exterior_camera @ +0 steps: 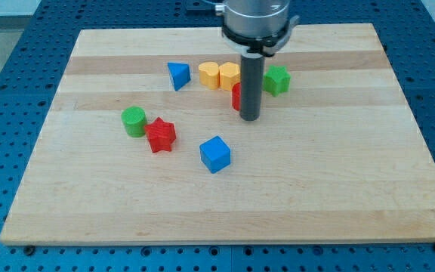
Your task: Slide the red circle at the bottom of the hexagon
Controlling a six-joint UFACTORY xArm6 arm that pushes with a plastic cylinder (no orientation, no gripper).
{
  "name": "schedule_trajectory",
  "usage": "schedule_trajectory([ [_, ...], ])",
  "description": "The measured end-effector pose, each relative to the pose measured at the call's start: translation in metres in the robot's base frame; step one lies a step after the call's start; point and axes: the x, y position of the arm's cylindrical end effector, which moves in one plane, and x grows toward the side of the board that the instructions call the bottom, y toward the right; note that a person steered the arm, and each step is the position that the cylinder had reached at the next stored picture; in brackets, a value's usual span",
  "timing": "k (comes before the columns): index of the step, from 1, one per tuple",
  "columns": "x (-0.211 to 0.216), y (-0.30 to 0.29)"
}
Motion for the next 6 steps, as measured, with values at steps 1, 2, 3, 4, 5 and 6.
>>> schedule_trajectory([
  [1,-0.016,0.027],
  [2,-0.025,0.028],
  [3,-0.025,0.028],
  [4,-0.025,0.009],
  [5,-0.025,-0.011],
  [6,-0.025,-0.013],
])
